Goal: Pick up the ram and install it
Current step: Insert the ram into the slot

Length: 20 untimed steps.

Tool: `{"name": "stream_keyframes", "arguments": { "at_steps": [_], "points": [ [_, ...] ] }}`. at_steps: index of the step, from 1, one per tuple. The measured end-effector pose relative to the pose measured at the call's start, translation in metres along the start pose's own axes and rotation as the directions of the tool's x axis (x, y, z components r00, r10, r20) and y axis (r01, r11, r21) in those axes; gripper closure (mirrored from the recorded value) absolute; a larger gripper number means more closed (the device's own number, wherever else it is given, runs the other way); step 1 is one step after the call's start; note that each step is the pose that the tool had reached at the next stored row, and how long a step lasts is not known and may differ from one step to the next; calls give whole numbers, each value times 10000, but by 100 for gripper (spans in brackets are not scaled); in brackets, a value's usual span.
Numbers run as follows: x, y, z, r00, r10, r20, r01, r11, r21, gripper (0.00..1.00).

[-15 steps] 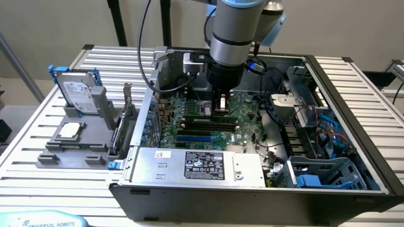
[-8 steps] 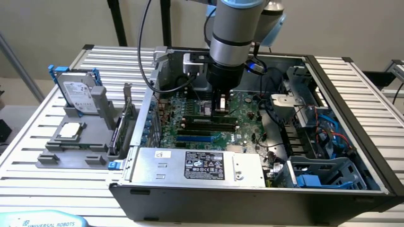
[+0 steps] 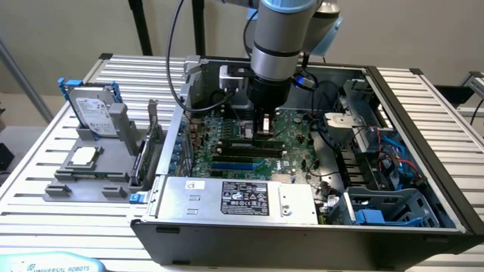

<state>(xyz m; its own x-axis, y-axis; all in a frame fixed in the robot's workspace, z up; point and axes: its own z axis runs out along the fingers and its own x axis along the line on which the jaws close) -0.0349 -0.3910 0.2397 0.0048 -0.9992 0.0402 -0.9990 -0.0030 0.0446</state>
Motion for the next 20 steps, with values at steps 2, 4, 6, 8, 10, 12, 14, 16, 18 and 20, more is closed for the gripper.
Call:
{"name": "stream_keyframes", "arguments": {
  "at_steps": [2,4,6,8,10,12,14,16,18,20],
  "points": [
    [-11,-1,18,10000,1,-39,-1,10000,1,87],
    [-19,-1,36,10000,3,-75,-3,10000,2,87],
    [-22,-1,45,10000,3,-99,-3,10000,1,87],
    [-22,-1,49,9999,5,-113,-5,10000,-1,87],
    [-23,-1,55,9999,5,-119,-5,10000,2,87],
    [-24,-1,61,9999,6,-123,-6,10000,5,87],
    [-25,-2,68,9999,10,-123,-9,10000,10,87],
    [-26,-2,71,9999,41,-123,-41,10000,9,87],
    [-28,-2,74,9999,102,-120,-102,9999,7,87],
    [-30,-2,76,9998,163,-117,-163,9999,4,87]
  ]
}}
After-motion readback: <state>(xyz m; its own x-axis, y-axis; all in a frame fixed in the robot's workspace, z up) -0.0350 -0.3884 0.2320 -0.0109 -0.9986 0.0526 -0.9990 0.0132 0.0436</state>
